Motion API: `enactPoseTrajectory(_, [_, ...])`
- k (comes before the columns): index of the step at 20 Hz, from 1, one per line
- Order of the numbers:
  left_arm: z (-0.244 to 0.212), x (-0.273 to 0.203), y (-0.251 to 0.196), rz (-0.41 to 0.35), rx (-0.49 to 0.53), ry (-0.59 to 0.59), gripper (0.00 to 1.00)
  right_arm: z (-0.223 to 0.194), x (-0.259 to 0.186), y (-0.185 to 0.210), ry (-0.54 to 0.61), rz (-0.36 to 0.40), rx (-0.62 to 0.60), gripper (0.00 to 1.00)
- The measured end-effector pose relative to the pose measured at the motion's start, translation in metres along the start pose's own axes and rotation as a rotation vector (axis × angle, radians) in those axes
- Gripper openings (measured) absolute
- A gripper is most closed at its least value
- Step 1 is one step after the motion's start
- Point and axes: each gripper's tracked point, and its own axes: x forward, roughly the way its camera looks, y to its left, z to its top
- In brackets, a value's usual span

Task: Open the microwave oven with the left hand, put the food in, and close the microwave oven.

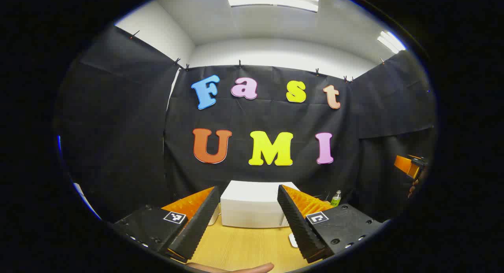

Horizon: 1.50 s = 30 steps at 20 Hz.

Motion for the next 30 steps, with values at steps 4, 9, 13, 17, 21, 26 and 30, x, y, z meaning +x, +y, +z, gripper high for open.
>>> enactPoseTrajectory(4, [-0.006, -0.002, -0.003, 0.003, 0.046, 0.020, 0.94, -0.002, -0.001, -0.002, 0.009, 0.010, -0.010, 0.91])
enactPoseTrajectory(9, [0.000, -0.008, -0.013, -0.023, 0.040, -0.001, 0.94, -0.005, 0.003, -0.011, 0.015, -0.011, -0.013, 0.91])
enactPoseTrajectory(13, [0.006, -0.011, -0.017, -0.033, 0.014, -0.025, 0.94, -0.009, 0.007, -0.014, 0.022, -0.009, -0.011, 1.00])
enactPoseTrajectory(17, [0.009, -0.004, -0.029, -0.067, -0.037, -0.066, 0.94, -0.013, 0.010, -0.015, 0.019, 0.000, -0.011, 0.91])
enactPoseTrajectory(21, [-0.010, 0.013, -0.056, -0.125, -0.145, -0.010, 0.93, -0.023, 0.016, -0.020, 0.017, -0.006, -0.020, 0.91])
enactPoseTrajectory(26, [-0.045, 0.067, -0.056, -0.076, -0.093, 0.024, 0.93, -0.035, 0.024, -0.030, 0.012, -0.013, -0.049, 0.91])
enactPoseTrajectory(30, [-0.098, 0.112, -0.090, -0.104, -0.031, 0.107, 0.93, -0.044, 0.031, -0.039, 0.005, -0.027, -0.065, 0.91])
